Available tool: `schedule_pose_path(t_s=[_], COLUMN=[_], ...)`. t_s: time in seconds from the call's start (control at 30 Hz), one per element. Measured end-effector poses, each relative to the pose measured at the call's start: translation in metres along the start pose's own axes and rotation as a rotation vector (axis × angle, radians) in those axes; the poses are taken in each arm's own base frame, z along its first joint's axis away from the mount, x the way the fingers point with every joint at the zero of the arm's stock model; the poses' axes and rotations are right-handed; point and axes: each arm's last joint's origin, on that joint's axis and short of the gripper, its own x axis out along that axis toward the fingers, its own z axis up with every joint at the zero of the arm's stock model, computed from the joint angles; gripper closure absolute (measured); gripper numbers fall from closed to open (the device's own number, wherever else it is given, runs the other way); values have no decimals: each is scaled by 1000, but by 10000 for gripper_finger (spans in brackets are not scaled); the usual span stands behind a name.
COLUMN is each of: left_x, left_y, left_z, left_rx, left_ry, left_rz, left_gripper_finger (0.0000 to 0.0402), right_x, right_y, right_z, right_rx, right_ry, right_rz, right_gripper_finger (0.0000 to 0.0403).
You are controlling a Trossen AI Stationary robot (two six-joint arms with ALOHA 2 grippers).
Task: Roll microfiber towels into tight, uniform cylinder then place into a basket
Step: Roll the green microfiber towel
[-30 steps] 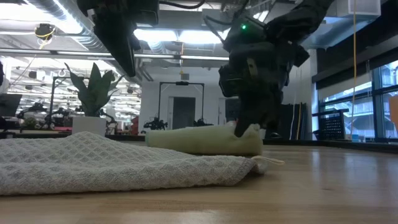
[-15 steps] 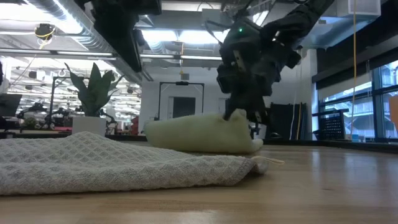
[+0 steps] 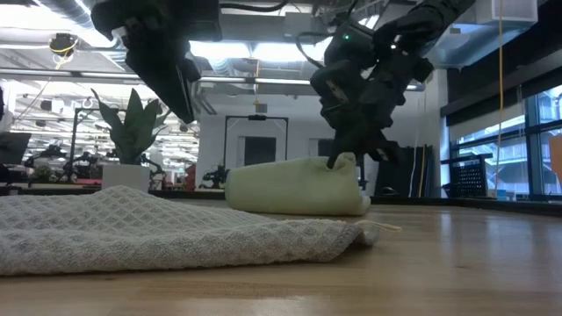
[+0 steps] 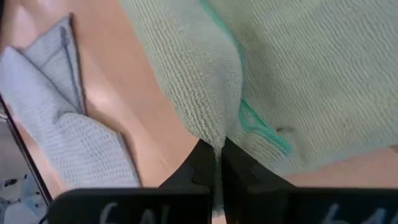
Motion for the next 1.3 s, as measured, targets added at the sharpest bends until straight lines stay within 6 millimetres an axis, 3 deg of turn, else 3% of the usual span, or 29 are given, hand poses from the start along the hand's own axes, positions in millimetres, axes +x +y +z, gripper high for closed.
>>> schedule_pose_path(t_s=[0.5,0.8,1.3], left_x=[0,0,0], left_y=[0,0,0], left_z=[0,1,1], left_rx=[-1,-2,-2], left_ry=[-7,-12,-12], left_rz=[-1,-3,-3], left_gripper_finger=[324,324,324], right_x=[5,3,1], right_y=[-3,-23,-33], right_z=[-2,10,3], right_rx=[82,272,321], right_ry=[165,98,157], right_rz=[101,-15,-118], right_gripper_finger=[394,394,393])
